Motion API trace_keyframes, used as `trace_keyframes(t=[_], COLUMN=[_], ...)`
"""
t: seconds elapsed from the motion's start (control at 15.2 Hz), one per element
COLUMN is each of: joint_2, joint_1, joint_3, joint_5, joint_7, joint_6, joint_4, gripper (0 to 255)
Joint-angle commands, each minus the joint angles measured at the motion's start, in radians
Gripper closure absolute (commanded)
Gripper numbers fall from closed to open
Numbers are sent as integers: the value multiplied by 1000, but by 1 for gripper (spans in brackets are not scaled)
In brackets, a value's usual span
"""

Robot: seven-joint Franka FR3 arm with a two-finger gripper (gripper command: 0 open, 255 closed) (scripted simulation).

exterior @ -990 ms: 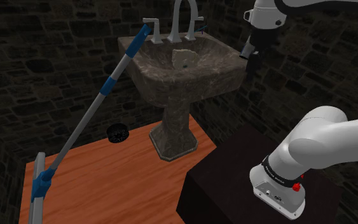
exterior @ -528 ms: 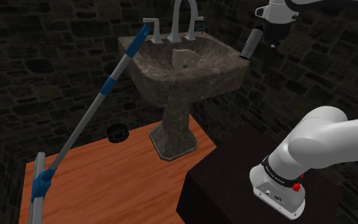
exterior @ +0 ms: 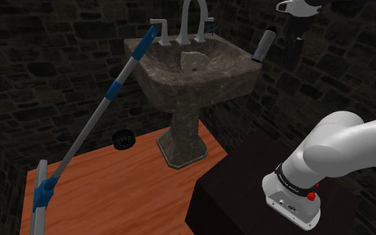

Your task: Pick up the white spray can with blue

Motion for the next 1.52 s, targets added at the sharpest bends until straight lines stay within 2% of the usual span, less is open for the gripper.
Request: trace_keyframes(t=[0.0, 0.46, 0.79, 0.99, 1.12, 1.25, 1.45], joint_2=[39, 233, 422, 570, 690, 820, 1005], joint_1=[10, 75, 138, 166, 165, 130, 13], joint_3=[-51, -237, -387, -484, -541, -575, -559], joint_5=[-28, -53, 15, 113, 212, 331, 497], joint_7=[-89, -394, -637, -807, -934, -1066, -1237], joint_6=[22, 111, 178, 214, 231, 233, 200], joint_4=[40, 230, 402, 521, 610, 709, 884], gripper=[0, 0, 0, 0, 0, 0, 0])
